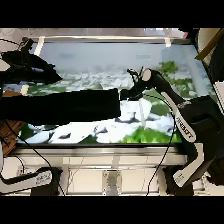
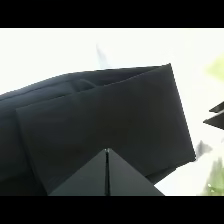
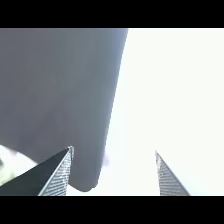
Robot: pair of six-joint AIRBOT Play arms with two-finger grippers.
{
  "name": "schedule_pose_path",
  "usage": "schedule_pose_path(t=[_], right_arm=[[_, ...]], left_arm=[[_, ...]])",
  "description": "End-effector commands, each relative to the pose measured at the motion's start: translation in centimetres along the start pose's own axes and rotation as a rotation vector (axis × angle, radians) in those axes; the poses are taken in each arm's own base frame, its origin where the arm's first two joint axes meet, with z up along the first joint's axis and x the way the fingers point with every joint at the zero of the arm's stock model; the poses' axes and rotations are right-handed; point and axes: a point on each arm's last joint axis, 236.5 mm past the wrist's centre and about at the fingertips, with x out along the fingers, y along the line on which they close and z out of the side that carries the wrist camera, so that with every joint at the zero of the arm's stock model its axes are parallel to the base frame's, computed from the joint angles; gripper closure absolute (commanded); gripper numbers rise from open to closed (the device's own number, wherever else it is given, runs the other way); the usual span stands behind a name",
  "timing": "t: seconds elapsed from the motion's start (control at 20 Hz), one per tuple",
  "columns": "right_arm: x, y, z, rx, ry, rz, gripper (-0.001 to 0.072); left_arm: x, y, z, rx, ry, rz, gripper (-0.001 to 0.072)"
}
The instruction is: Fold the clothes and pants, and hang the long-sleeved shirts on hangers.
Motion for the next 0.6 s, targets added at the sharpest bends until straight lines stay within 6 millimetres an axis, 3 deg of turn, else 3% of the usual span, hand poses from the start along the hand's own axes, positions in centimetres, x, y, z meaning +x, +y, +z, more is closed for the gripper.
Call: schedule_pose_path(t=[0.0,0.1,0.2,0.35,0.55], right_arm=[[1.5,0.0,2.6,0.12,-0.151,0.195,0.0159],[2.0,0.5,3.6,0.161,-0.177,0.305,0.0159],[2.8,0.0,3.8,0.166,-0.182,0.301,0.016],[4.0,0.2,3.2,0.15,-0.162,0.28,0.0161],[5.8,2.4,1.8,0.142,-0.112,0.289,0.0162]], left_arm=[[0.0,0.0,0.0,0.0,0.002,-0.001,0.0689],[0.0,0.0,-0.1,-0.001,0.002,-0.001,0.0689],[0.0,0.0,0.0,-0.001,0.001,-0.001,0.069],[0.0,0.0,0.0,-0.001,0.001,-0.001,0.069],[0.0,0.0,0.0,-0.001,0.001,-0.001,0.0689]])
